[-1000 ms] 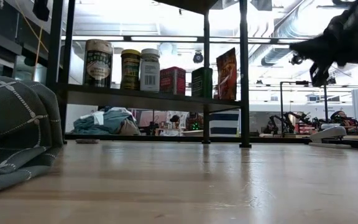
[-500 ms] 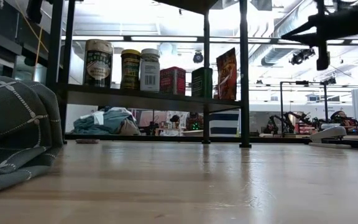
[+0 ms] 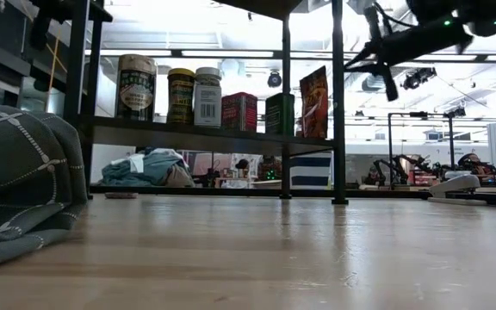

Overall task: Shelf spices
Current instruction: Adjust the shelf

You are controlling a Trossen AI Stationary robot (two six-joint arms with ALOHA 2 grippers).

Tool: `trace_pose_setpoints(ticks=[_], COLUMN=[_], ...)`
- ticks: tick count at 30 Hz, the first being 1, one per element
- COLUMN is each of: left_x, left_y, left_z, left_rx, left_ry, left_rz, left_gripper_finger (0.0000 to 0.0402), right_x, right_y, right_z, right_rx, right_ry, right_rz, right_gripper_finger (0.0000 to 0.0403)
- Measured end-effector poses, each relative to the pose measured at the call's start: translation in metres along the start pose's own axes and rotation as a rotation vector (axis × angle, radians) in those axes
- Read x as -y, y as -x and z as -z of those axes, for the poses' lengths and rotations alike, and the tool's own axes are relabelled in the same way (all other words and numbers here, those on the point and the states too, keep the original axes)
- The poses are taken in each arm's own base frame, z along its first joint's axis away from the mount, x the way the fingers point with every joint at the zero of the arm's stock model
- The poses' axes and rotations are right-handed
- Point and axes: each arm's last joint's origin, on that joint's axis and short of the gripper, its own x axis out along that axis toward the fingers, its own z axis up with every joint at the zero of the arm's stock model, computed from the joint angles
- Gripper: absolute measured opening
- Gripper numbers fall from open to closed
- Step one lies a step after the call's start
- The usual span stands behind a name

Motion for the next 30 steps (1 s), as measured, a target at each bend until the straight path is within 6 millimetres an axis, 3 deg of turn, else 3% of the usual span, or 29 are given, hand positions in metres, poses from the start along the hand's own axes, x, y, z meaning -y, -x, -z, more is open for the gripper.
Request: trace_pose_setpoints(ticks=[6, 13, 20, 30], left_x=[-0.01, -0.029, -0.039, -0.042], left_y=[0.003, 0.006, 0.008, 0.01], left_z=[0.004, 0.011, 0.014, 0.013], left_rx=[-0.095, -0.175, -0.25, -0.266], left_ry=[-0.024, -0.013, -0.011, -0.004], left_rz=[0.002, -0.082, -0.13, -0.128], left_gripper_finger=[0.0, 0.0, 0.0, 0.0], right_x=[-0.006, -0.014, -0.027, -0.06], right_y=[-0.018, -0.03, -0.016, 0.021], right_z=[-0.016, -0.009, 0.004, 0.042], right_rx=[-0.255, -0.393, -0.545, -0.673], right_ry=[0.047, 0.093, 0.115, 0.169], right_rz=[-0.152, -0.238, -0.331, -0.401], right_gripper_finger=[0.0, 0.0, 0.0, 0.0])
